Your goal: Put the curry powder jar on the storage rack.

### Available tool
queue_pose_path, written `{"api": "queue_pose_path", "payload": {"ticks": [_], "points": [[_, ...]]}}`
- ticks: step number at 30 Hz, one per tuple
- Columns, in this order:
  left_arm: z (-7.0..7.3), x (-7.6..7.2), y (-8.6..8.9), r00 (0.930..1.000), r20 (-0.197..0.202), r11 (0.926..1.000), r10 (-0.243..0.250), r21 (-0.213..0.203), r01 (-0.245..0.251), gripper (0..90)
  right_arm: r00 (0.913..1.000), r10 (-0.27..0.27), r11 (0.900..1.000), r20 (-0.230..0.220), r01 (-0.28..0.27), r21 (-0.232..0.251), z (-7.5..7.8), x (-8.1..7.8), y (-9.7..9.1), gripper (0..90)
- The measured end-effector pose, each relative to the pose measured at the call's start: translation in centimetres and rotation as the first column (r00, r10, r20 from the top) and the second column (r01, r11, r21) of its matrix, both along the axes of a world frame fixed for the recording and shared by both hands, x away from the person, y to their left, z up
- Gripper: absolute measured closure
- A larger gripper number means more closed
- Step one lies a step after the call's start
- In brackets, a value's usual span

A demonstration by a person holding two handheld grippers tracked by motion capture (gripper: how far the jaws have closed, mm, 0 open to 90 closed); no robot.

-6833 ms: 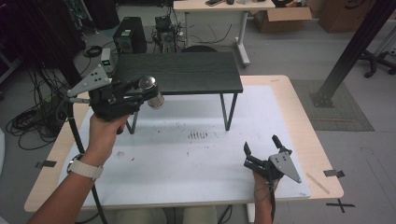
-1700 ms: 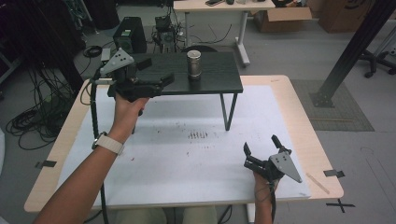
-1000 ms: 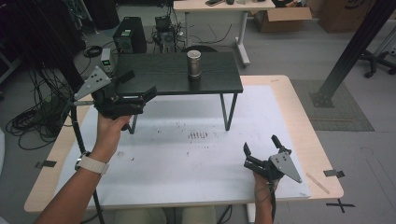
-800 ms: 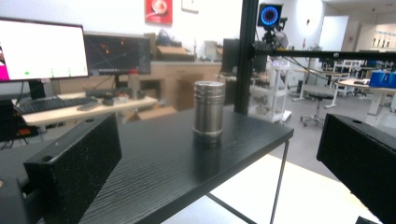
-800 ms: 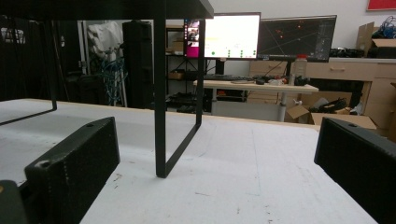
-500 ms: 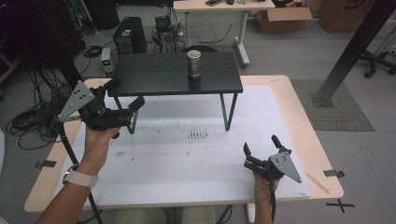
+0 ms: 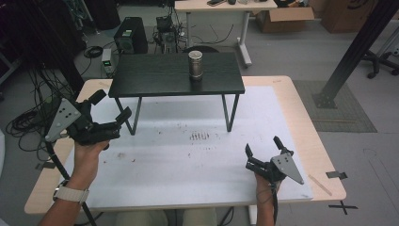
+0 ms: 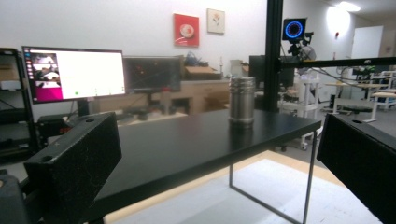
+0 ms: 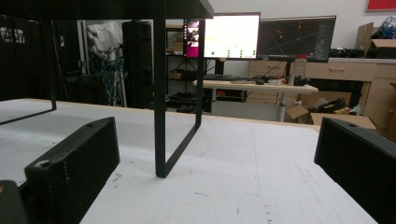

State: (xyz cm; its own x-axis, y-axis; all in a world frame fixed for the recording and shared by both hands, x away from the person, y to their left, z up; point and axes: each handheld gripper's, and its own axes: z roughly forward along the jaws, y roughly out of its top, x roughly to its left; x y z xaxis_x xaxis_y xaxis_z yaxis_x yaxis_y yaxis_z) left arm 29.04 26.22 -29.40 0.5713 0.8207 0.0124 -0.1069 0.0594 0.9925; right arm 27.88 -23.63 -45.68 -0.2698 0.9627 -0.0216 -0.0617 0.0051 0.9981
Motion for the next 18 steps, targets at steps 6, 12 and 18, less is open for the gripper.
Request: {"api": "queue_pose_path", "payload": {"ticks": [6, 12, 18], "points": [[-1.1, -0.8, 1.1, 0.9990, 0.034, 0.9995, 0.029, 0.009, -0.029, 0.2, 1.0000, -0.001, 1.0000, -0.004, 0.001, -0.003, 0.0, 0.0, 0.0, 0.0], [-2.5, -1.5, 2.3, 0.9974, 0.040, 0.9982, 0.060, 0.006, -0.060, 0.2, 1.0000, -0.002, 1.0000, -0.006, 0.002, -0.003, 0.0, 0.0, 0.0, 0.0], [-4.1, -1.8, 3.7, 0.9954, 0.027, 0.9957, 0.092, 0.003, -0.093, 0.2, 1.0000, 0.001, 1.0000, -0.003, -0.001, -0.008, 0.0, 0.0, 0.1, 0.0]]}}
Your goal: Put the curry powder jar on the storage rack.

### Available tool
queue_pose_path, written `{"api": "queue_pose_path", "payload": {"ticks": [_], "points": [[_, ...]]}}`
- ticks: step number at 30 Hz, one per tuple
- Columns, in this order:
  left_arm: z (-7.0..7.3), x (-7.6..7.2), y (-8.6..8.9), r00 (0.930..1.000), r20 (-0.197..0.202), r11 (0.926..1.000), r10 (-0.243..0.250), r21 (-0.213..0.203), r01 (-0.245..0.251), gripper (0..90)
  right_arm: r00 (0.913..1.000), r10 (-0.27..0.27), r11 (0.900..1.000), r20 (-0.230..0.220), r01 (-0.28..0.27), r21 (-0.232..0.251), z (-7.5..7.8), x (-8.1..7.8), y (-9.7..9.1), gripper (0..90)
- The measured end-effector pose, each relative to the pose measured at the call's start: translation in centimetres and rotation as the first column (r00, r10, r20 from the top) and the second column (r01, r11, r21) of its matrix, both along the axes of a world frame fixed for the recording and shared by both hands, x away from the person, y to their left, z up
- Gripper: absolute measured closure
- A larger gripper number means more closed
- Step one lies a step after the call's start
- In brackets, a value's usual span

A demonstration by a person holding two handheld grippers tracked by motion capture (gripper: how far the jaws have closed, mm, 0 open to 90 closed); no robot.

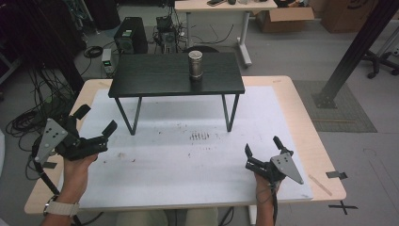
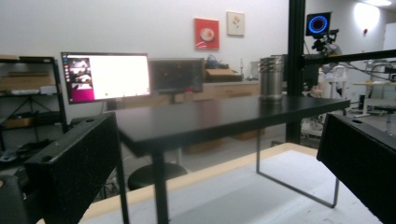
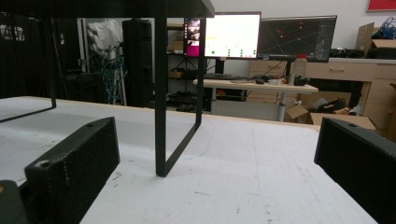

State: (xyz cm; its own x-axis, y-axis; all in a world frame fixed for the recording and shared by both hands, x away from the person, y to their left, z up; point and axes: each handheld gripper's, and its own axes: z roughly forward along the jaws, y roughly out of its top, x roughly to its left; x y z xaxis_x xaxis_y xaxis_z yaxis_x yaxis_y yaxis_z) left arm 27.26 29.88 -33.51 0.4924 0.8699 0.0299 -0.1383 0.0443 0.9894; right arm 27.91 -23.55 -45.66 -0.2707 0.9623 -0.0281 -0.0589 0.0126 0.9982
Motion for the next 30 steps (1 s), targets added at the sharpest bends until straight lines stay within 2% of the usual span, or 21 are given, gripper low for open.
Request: {"api": "queue_pose_path", "payload": {"ticks": [4, 12, 25, 30], "points": [[-1.2, -0.1, 0.9, 0.9996, -0.012, 0.9997, 0.025, 0.007, -0.024, 0.2, 1.0000, -0.001, 1.0000, -0.005, 0.001, -0.002, 0.0, 0.0, 0.0, 0.0], [-3.4, -0.5, 2.5, 0.9975, -0.032, 0.9980, 0.063, -0.005, -0.063, 0.2, 1.0000, -0.001, 1.0000, -0.002, 0.001, -0.004, 0.0, 0.0, 0.0, 0.0], [-6.8, -1.1, 4.9, 0.9878, -0.078, 0.9902, 0.134, -0.029, -0.137, 0.2, 1.0000, 0.000, 0.9999, -0.003, 0.000, -0.012, 0.0, 0.0, 0.1, 0.0], [-8.0, -1.3, 5.1, 0.9833, -0.099, 0.9877, 0.153, -0.016, -0.155, 0.2, 1.0000, 0.000, 0.9999, -0.003, 0.000, -0.012, 0.0, 0.0, 0.1, 0.0]]}}
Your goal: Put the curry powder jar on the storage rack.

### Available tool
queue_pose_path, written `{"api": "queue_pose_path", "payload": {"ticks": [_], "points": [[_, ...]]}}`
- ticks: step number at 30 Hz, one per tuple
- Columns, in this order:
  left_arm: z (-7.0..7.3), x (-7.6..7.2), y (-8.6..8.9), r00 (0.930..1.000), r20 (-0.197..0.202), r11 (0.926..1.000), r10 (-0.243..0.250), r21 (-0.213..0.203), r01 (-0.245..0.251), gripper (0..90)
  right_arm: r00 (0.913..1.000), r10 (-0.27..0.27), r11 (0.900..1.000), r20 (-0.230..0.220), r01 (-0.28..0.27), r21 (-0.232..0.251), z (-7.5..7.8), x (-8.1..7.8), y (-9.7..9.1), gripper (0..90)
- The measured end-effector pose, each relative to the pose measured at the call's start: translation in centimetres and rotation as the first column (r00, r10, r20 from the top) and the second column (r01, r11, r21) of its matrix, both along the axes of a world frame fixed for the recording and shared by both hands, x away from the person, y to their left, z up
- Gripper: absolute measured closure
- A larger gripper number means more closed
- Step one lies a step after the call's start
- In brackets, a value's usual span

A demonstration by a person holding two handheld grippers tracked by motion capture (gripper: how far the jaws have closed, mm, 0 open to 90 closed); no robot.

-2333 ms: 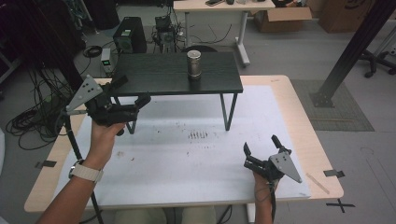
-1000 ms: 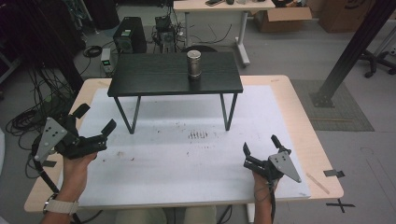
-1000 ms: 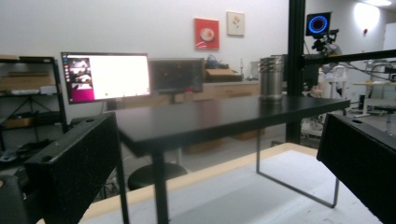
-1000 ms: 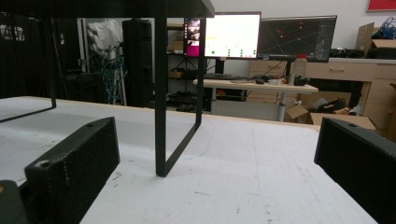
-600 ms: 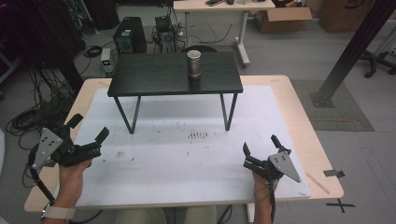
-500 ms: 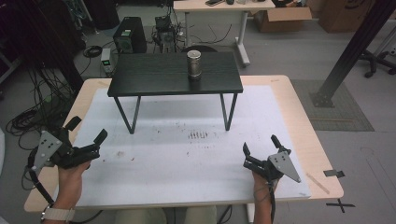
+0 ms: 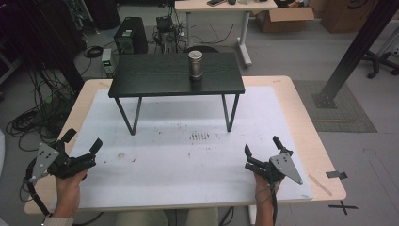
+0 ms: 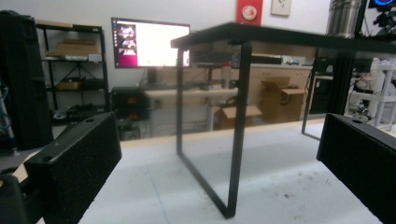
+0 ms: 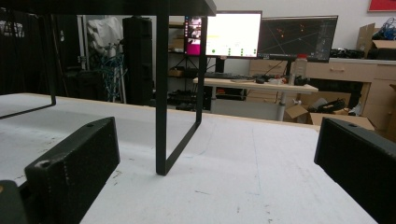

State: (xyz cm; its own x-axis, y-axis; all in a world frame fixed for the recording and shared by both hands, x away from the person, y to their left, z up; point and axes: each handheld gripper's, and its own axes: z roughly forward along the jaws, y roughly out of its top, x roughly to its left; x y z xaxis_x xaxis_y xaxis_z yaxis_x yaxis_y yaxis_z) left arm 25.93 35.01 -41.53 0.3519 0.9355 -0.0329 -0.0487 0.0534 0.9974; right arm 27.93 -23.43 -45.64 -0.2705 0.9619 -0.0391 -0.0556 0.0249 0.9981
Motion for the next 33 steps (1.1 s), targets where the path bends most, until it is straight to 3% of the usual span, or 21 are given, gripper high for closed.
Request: {"api": "queue_pose_path", "payload": {"ticks": [11, 22, 33], "points": [[-2.4, -0.5, 0.1, 0.9986, -0.037, 0.9987, 0.037, 0.036, -0.035, 0.2, 1.0000, 0.000, 1.0000, -0.001, 0.000, -0.003, 0.0, 0.0, 0.0, 0.0], [-3.8, -0.7, -0.1, 0.9977, -0.056, 0.9990, 0.038, 0.026, -0.037, 0.2, 1.0000, -0.001, 1.0000, 0.000, 0.001, -0.004, 0.0, 0.0, 0.0, 0.0], [-3.8, -0.7, -0.5, 0.9967, -0.065, 0.9969, 0.049, 0.065, -0.045, 0.2, 1.0000, -0.001, 1.0000, 0.002, 0.001, -0.002, 0.0, 0.0, 0.0, 0.0]]}}
